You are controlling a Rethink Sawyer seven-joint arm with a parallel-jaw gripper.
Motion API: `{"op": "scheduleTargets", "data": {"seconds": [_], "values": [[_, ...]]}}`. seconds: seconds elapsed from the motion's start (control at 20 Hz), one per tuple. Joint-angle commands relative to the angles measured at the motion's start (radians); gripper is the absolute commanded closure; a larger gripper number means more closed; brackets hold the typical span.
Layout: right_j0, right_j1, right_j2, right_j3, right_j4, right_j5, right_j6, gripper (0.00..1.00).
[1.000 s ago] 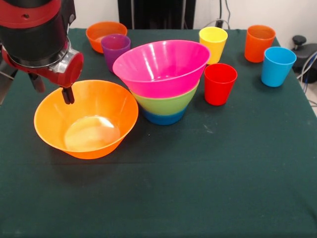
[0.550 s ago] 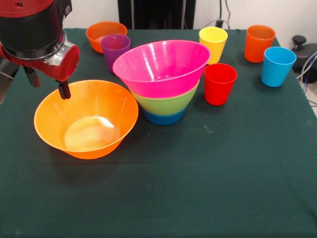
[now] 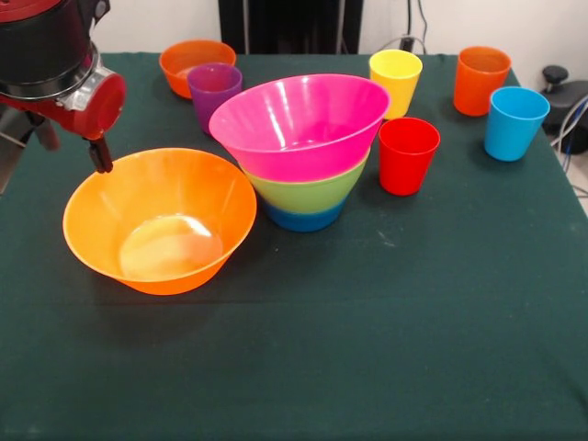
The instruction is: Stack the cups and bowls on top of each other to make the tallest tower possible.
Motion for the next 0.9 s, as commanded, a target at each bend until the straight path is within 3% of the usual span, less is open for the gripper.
{"op": "scheduleTargets", "data": {"seconds": [0.05,0.45,0.9], "values": [[-0.014,0.022,0.095,0.14,-0.047,-0.077,-0.256,0.0],[-0.004,0.021,0.099,0.129,-0.036,-0.059,-0.221,0.0],[0.005,0.045,0.099,0.12,-0.054,-0.103,-0.214,0.0]]}}
